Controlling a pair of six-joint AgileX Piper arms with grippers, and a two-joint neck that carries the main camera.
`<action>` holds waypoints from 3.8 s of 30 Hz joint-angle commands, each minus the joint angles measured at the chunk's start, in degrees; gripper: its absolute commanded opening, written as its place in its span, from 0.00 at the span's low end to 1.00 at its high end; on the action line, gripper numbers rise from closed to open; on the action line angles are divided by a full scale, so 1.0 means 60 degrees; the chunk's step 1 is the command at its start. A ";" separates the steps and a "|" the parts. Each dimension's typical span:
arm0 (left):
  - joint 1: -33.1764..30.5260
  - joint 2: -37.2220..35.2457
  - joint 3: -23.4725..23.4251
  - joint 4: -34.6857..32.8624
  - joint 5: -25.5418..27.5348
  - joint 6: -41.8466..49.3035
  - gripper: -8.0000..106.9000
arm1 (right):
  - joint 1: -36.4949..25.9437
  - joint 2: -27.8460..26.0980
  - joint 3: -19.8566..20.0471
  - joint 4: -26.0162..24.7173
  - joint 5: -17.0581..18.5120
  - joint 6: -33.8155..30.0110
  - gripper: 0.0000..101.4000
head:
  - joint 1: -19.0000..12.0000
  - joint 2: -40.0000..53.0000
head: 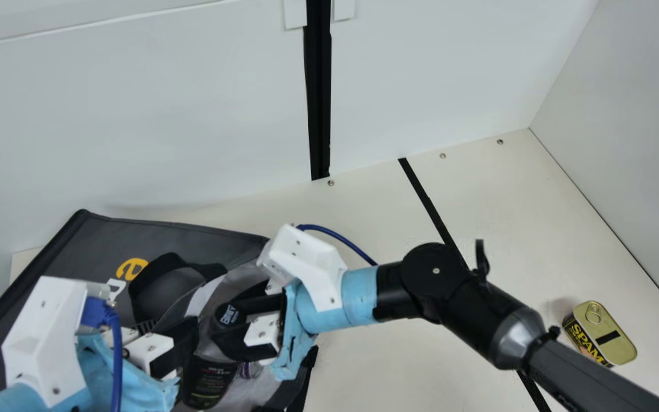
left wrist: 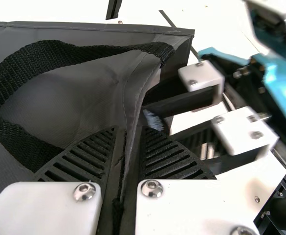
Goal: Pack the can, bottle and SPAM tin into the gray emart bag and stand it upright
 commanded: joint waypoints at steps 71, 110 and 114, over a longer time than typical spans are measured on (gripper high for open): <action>0.0000 0.0000 0.0000 0.0000 0.0000 0.0000 0.00 | -0.4331 -0.3539 0.0958 -0.2045 0.3825 0.0191 0.94 | -0.0216 -0.0008; 0.0000 0.0000 0.0000 0.0000 0.0000 0.0000 0.00 | -0.7894 -0.5725 -0.0828 -0.7245 0.3469 0.2950 0.94 | -0.0216 -0.0008; 0.0000 0.0000 0.0000 0.0000 0.0000 0.0000 0.00 | -0.7684 -0.5900 -0.1094 -0.8276 0.3512 0.3464 0.94 | -0.0216 -0.0008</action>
